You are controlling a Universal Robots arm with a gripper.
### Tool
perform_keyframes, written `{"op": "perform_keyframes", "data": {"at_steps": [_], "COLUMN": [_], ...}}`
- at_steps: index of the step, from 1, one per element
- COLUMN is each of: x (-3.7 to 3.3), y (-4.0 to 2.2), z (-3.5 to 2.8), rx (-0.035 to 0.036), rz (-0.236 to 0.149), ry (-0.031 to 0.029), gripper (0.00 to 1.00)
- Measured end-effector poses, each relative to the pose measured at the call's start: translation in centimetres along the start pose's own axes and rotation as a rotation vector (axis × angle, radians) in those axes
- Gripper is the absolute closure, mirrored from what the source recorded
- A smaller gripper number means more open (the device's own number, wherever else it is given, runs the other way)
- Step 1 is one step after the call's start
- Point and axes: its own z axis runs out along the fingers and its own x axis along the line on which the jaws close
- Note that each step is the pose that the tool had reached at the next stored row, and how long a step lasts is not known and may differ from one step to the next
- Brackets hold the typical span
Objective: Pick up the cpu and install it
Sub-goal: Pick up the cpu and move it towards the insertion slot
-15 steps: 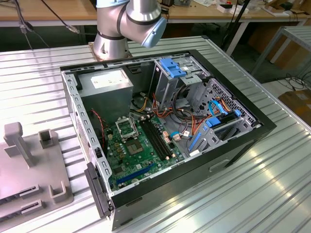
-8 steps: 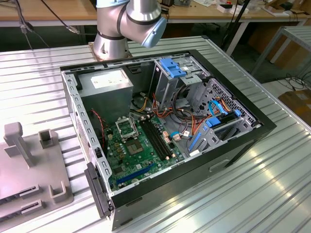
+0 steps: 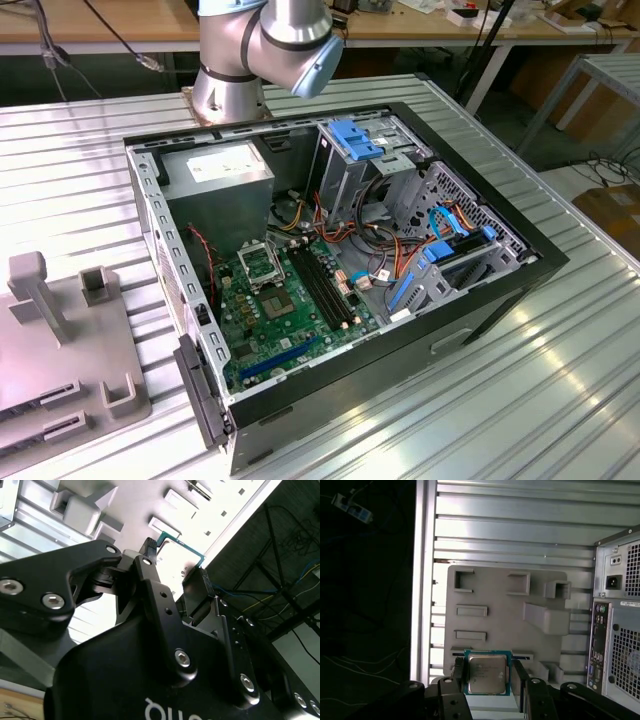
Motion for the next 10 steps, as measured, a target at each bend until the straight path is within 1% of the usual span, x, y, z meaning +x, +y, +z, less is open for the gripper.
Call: {"op": "perform_keyframes", "data": {"at_steps": [4,10], "x": [-0.46,-0.53], "y": [-0.02,-0.03], "z": [0.0,0.0], "rx": [0.0,0.0], "rz": [0.0,0.0], "ry": [-0.0001,-0.0001], "gripper": [0.53,0.53]}}
